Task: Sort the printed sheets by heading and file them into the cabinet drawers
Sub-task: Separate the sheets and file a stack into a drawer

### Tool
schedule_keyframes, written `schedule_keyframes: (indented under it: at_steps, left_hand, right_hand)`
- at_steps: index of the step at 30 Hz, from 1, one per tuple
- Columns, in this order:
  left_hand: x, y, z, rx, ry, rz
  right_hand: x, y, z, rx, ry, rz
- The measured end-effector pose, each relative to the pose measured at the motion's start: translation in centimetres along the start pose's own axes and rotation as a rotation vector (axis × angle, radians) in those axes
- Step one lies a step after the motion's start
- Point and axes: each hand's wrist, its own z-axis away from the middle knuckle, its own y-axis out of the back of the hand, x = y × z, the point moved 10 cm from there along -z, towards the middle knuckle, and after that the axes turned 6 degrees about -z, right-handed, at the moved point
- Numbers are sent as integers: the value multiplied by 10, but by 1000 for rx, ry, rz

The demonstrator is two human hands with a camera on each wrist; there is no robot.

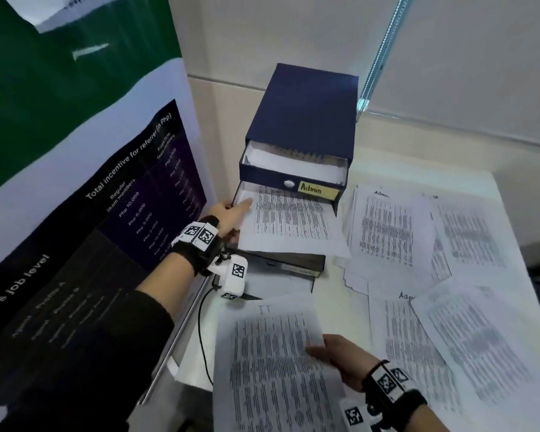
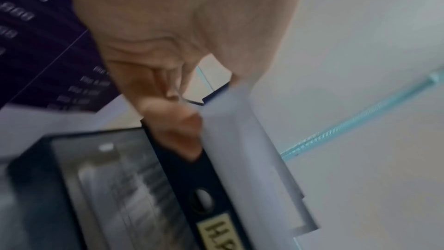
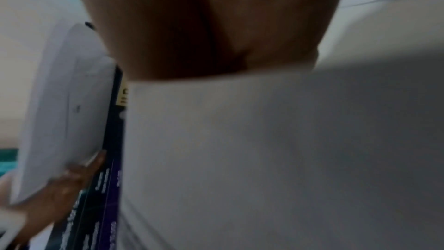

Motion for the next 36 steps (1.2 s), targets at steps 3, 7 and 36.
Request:
schedule_keyframes:
  at_steps: [3, 7, 36]
  left_hand:
    - [-25, -26, 15, -311, 82, -10]
    - [-43, -30, 35, -450, 166, -31]
    - [-4, 14, -14, 173, -41, 455]
  right_hand:
    - [0, 14, -5, 47, 12, -44]
    - [-2, 28, -9, 93, 25, -90]
    - [-35, 35, -89, 317, 26, -375]
